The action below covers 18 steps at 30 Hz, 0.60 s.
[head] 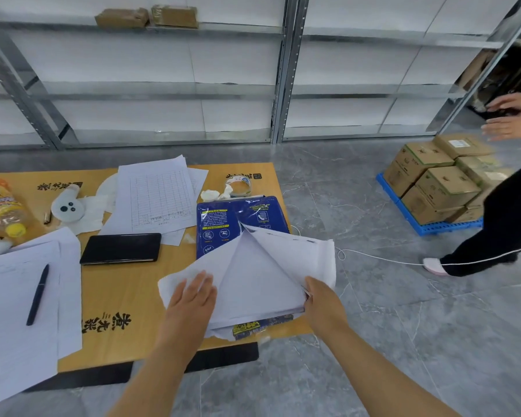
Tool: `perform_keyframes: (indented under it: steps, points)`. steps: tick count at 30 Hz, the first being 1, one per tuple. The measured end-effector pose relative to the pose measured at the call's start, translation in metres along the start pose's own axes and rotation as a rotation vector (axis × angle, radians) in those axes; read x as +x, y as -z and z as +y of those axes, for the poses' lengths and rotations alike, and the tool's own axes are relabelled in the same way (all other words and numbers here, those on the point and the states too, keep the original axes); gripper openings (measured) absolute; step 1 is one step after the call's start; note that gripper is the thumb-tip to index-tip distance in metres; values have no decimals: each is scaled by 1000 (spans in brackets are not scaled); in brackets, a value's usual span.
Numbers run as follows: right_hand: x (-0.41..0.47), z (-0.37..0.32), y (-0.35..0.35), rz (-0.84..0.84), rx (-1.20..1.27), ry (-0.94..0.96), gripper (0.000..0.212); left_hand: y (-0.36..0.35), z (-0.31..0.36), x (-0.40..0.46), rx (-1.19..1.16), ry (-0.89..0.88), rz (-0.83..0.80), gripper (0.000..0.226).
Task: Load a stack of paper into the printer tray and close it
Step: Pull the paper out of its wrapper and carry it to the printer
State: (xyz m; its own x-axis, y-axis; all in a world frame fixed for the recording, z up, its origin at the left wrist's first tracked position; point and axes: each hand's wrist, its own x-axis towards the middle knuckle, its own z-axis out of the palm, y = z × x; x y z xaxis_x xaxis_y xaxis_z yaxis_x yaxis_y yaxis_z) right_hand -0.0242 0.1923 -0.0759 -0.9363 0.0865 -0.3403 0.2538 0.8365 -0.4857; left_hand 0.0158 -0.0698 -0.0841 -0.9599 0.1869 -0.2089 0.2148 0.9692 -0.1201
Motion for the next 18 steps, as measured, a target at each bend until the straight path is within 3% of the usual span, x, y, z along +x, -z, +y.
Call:
perform_keyframes:
  steps: [4, 7, 15, 18]
  points:
    - [4, 0, 4, 1, 29, -59, 28, -1, 8, 1, -186, 84, -149, 70]
    - [7, -4, 7, 34, 38, -86, 18, 0, 10, 0, -271, 113, -110, 69]
    - [5, -11, 7, -11, -166, -86, 21, -5, 9, 1, -318, 130, -98, 66]
    - [4, -10, 5, -9, -128, -109, 23, -7, 8, 0, -341, 122, -80, 65]
